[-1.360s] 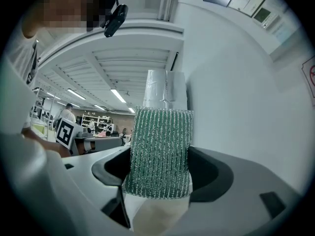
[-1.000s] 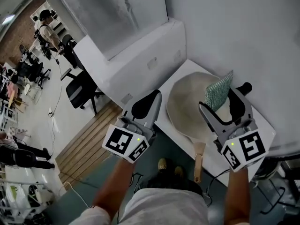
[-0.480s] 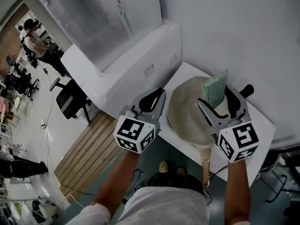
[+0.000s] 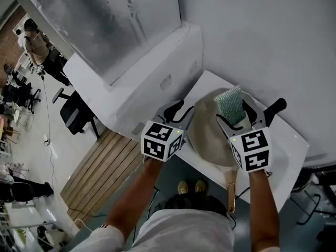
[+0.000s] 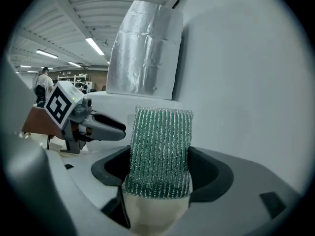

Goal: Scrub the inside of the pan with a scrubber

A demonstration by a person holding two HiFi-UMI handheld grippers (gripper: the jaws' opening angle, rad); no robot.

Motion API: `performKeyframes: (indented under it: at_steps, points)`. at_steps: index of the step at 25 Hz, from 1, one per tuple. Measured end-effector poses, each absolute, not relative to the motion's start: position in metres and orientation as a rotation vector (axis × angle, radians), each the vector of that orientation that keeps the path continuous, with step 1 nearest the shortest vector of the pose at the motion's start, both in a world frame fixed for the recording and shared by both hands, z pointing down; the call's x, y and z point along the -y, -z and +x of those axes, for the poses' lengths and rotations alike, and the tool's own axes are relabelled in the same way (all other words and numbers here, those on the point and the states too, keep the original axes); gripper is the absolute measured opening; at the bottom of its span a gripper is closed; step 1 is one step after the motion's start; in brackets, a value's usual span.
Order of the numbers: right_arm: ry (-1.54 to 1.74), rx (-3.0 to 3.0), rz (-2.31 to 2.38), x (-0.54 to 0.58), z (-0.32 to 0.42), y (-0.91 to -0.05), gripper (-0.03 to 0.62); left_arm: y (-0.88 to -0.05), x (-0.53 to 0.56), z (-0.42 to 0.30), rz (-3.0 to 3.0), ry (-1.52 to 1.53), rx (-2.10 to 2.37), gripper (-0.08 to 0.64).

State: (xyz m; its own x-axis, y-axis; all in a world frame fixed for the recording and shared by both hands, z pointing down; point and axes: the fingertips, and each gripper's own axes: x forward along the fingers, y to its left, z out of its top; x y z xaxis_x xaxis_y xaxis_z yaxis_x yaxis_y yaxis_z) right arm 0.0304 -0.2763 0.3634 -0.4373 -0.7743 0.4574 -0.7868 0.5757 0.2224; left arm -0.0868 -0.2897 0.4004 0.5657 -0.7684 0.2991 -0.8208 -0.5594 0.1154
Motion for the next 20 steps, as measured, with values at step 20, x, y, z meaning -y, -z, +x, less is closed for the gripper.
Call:
performKeyframes:
  at_steps: [20]
  points:
    - [-0.167,2.034,0.998,0.309,0.008,-0.491,0.353,-0.514,0.31,-0.067,2.324,-0.701,1.167,0.15]
